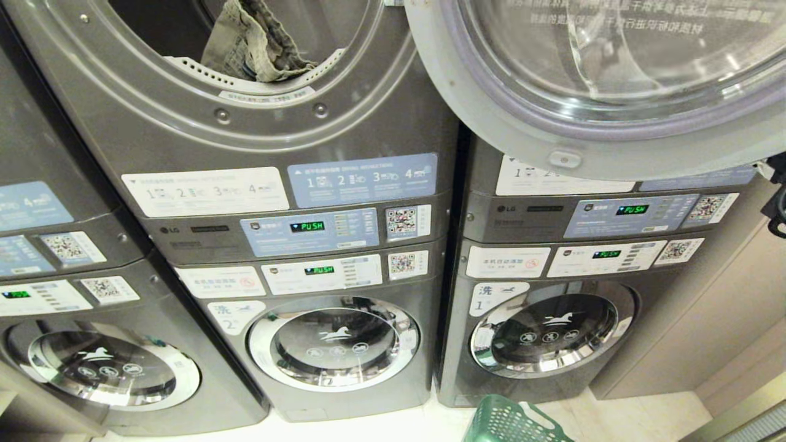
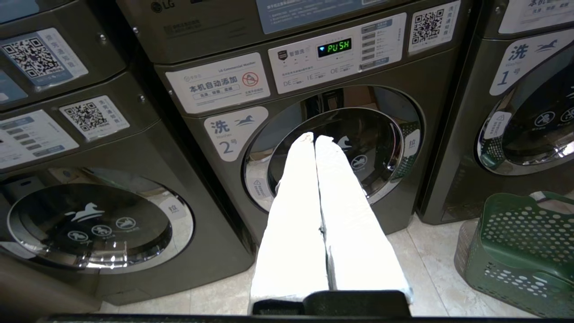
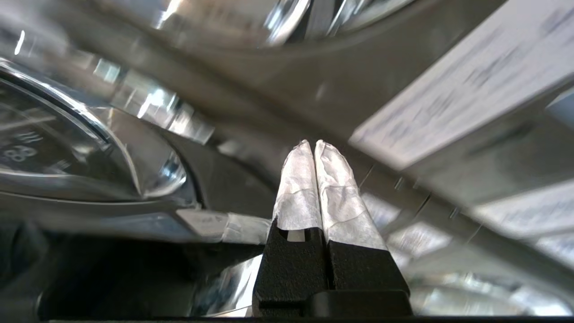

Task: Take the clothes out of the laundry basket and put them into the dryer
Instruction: Close the dryer

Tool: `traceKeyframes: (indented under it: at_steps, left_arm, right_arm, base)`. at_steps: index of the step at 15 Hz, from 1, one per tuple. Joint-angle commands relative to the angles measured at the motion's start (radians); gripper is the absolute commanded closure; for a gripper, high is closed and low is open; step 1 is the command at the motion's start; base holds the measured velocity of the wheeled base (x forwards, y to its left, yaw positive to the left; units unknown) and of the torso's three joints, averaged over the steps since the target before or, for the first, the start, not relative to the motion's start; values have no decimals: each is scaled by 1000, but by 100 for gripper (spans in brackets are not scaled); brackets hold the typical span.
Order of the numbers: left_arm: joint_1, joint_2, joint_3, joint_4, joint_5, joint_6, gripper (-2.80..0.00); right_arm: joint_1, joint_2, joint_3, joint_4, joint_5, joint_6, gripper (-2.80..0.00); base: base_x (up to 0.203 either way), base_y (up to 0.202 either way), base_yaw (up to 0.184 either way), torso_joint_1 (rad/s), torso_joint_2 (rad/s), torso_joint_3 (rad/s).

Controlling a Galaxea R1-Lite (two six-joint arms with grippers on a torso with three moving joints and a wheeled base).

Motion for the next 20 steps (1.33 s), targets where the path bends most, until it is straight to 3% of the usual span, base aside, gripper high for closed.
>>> traceKeyframes:
  at_steps: [1,5,11,13,20]
  left_arm:
    - [0,0,0,0,-1,1,0]
    - [0,0,0,-1,-1,1,0]
    - [1,0,0,0,-1,1,0]
    - [0,0,0,0,-1,1,0]
    - [0,0,0,1,-1,1,0]
  right_arm:
    - [37,-83,47,-15,22,7,0]
    - [135,-230,208,-16,84,9,0]
    - [444,-444,414,-17,115,6,0]
    - [464,-461,449,-17,174,3,0]
    - [461,-437,437,-14,171,1,0]
  base:
    - [0,0,0,0,0,0]
    - [0,0,0,0,0,0]
    - [0,0,0,5,2,-2]
    - [0,0,0,0,0,0]
    - [0,0,0,0,0,0]
